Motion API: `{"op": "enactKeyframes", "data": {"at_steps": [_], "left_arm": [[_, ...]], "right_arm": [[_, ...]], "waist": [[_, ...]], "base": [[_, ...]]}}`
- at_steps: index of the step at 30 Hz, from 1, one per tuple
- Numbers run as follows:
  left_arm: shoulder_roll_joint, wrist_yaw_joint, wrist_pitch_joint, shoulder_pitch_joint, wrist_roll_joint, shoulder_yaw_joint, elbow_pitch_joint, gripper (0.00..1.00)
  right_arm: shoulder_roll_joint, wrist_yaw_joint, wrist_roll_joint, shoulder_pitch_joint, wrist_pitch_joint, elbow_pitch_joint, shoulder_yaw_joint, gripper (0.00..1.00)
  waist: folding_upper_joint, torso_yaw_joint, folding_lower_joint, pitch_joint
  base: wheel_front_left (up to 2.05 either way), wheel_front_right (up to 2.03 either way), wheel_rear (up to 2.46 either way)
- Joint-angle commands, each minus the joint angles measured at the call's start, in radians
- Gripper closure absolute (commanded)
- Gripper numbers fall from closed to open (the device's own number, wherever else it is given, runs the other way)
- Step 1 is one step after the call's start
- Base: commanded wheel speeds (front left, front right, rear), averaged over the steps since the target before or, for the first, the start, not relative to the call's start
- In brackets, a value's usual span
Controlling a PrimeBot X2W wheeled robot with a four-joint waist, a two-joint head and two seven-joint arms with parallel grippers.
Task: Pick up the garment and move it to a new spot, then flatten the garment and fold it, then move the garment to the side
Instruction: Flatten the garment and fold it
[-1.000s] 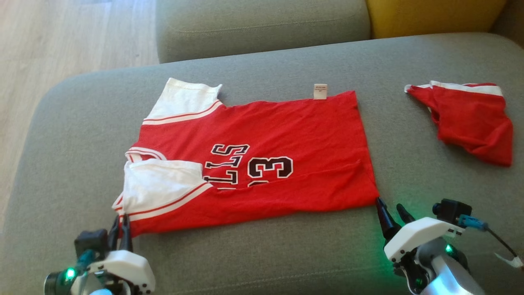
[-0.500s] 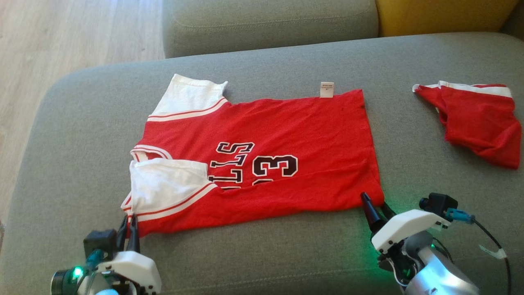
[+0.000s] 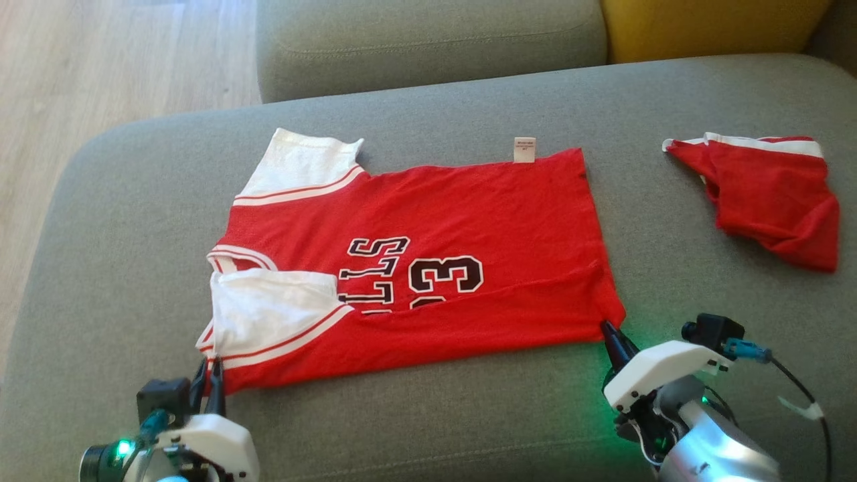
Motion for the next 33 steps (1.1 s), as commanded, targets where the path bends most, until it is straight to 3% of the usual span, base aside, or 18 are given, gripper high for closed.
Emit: {"op": "enactKeyframes", "data": {"at_steps": [1, 12, 24, 29, 30, 31, 32, 33], "left_arm": [[0.028, 0.007, -0.003, -0.028, 0.0, 0.029, -0.021, 1.0], [0.068, -0.016, 0.042, 0.056, 0.007, -0.007, -0.026, 1.0], [0.123, -0.001, 0.082, 0.188, 0.011, -0.018, -0.137, 1.0], [0.132, 0.006, 0.114, 0.216, 0.011, -0.027, -0.176, 1.0], [0.132, 0.009, 0.117, 0.218, 0.011, -0.028, -0.183, 0.86], [0.132, 0.012, 0.12, 0.219, 0.012, -0.03, -0.188, 0.65], [0.13, 0.015, 0.122, 0.219, 0.013, -0.032, -0.194, 0.27], [0.129, 0.018, 0.122, 0.219, 0.013, -0.033, -0.199, 0.0]], "right_arm": [[0.005, 0.0, -0.01, -0.046, -0.018, -0.008, 0.022, 1.0], [-0.007, 0.0, -0.111, -0.019, -0.018, 0.043, 0.002, 1.0], [-0.028, 0.0, -0.162, 0.032, 0.147, 0.065, 0.046, 1.0], [-0.047, 0.0, -0.173, 0.044, 0.167, 0.049, 0.049, 1.0], [-0.048, 0.0, -0.174, 0.046, 0.168, 0.046, 0.047, 1.0], [-0.048, 0.0, -0.176, 0.048, 0.167, 0.044, 0.045, 1.0], [-0.047, 0.0, -0.177, 0.05, 0.166, 0.042, 0.043, 0.99], [-0.045, 0.0, -0.177, 0.051, 0.16, 0.038, 0.039, 0.15]], "waist": [[0.0, -0.004, 0.0, -0.005], [0.0, -0.037, 0.0, -0.055], [0.0, -0.061, 0.0, -0.091], [0.0, -0.062, 0.0, -0.092], [0.0, -0.061, 0.0, -0.092], [0.0, -0.06, 0.0, -0.091], [0.0, -0.058, 0.0, -0.092], [0.0, -0.057, 0.0, -0.092]], "base": [[0.0, 0.0, 0.0], [0.0, 0.0, 0.0], [0.0, 0.0, 0.0], [0.0, 0.0, 0.0], [0.0, 0.0, 0.0], [0.0, 0.0, 0.0], [0.0, 0.0, 0.0], [0.0, 0.0, 0.0]]}}
